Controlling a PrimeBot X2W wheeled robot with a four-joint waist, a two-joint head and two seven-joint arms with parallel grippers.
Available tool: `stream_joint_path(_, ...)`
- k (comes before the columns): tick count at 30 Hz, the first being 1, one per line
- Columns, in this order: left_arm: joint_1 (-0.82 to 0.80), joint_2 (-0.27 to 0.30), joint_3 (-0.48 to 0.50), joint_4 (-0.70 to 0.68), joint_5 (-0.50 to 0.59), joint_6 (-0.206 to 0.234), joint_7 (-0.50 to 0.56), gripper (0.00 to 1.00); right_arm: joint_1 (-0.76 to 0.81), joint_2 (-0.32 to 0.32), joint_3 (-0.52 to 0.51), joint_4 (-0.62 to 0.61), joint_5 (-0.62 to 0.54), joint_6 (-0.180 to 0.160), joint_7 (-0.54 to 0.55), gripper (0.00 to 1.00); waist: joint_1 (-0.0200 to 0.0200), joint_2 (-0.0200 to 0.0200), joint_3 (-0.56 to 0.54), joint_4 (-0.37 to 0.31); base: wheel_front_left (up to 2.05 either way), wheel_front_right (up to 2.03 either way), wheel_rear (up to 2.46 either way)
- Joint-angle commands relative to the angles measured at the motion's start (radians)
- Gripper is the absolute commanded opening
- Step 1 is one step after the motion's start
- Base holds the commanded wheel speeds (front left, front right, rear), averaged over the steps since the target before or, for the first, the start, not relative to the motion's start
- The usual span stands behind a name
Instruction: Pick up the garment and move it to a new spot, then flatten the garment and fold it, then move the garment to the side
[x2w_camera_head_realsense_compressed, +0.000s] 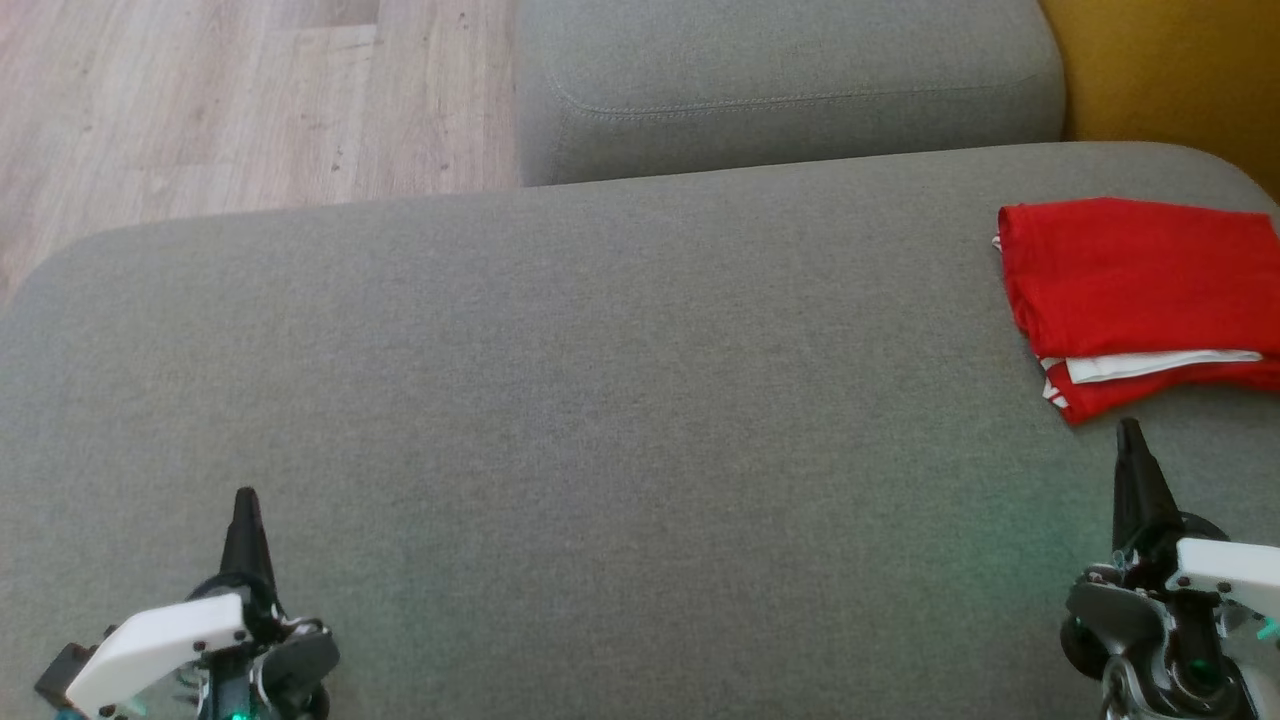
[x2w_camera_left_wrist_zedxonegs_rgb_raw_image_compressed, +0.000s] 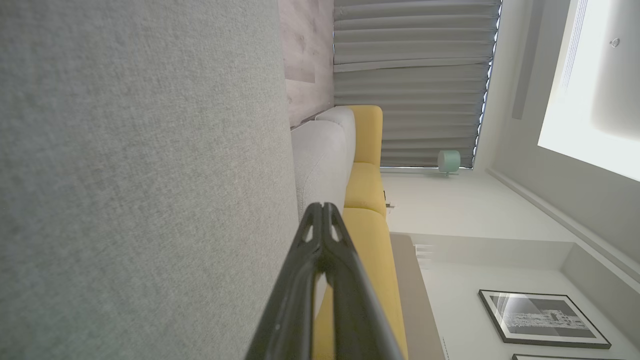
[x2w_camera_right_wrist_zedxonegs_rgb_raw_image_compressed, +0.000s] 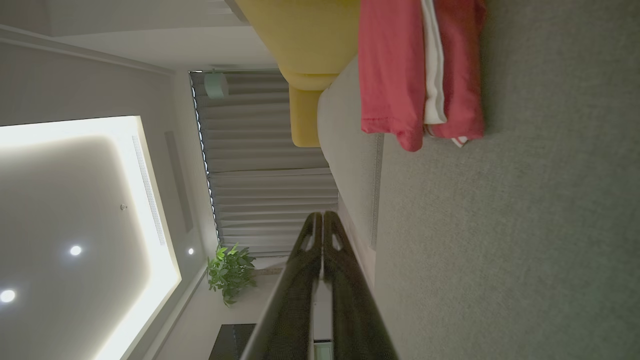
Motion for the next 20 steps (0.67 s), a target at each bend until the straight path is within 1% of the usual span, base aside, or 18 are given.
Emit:
stream_joint_path(1,-0.049,0.008,0.041,-0.028,0.004,-0.007,0.008,0.0,-0.052,-0.002,0.017,-0.032,0.001,0.004,0.005,0.0,0.0,0.0,0.0,0.0,0.0,0.0,0.0)
stream_joint_path(20,-0.05,0.003,0.048,-0.028,0.009,-0.007,0.013,0.0,-0.052,0.001,0.011,-0.031,-0.003,0.004,0.009,0.0,0.0,0.0,0.0,0.0,0.0,0.0,0.0)
